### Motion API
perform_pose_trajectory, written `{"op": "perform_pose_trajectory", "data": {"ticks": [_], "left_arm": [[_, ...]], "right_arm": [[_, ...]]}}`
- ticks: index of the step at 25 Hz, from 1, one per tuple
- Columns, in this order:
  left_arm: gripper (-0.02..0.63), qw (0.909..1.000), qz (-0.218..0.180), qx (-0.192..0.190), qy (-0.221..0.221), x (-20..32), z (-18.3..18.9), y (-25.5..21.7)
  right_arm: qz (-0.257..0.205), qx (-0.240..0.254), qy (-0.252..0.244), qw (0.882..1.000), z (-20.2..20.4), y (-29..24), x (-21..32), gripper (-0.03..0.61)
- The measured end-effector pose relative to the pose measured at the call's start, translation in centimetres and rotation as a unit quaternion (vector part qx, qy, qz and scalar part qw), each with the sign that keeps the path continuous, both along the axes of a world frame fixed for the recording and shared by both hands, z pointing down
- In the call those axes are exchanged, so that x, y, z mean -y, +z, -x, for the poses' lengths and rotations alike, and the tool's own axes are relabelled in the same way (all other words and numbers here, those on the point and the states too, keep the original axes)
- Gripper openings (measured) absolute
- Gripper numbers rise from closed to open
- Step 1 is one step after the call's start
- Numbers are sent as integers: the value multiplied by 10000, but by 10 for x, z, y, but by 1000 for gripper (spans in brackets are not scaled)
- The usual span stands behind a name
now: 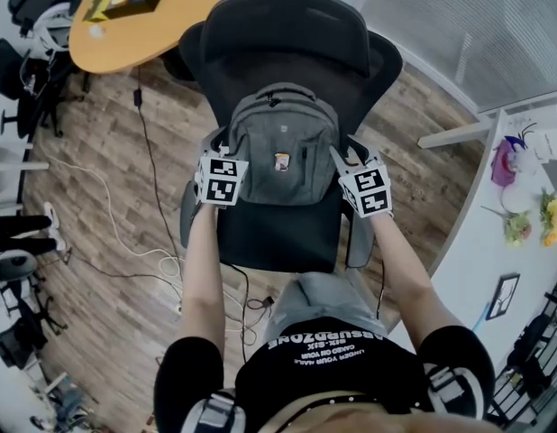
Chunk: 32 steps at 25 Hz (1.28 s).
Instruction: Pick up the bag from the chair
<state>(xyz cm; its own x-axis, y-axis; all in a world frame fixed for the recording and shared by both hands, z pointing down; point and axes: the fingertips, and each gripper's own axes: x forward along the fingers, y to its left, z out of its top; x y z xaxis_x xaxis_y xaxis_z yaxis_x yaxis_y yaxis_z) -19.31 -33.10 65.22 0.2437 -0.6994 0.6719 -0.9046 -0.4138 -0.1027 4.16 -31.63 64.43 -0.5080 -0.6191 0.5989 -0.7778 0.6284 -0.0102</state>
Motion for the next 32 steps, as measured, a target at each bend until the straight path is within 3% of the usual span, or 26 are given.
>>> {"op": "perform_pose_trajectory", "data": {"ticks": [13, 20, 32], "left_arm": [[164, 9981, 380, 453, 179, 18, 6, 37], [164, 9974, 585, 291, 295, 25, 3, 50], [164, 9959, 768, 422, 223, 34, 12, 76]], "right_arm": [[315, -33, 18, 9995, 0, 28, 22, 156], [581, -17, 149, 9982, 3, 54, 32, 158], [732, -339, 214, 9965, 4, 78, 40, 148]]}}
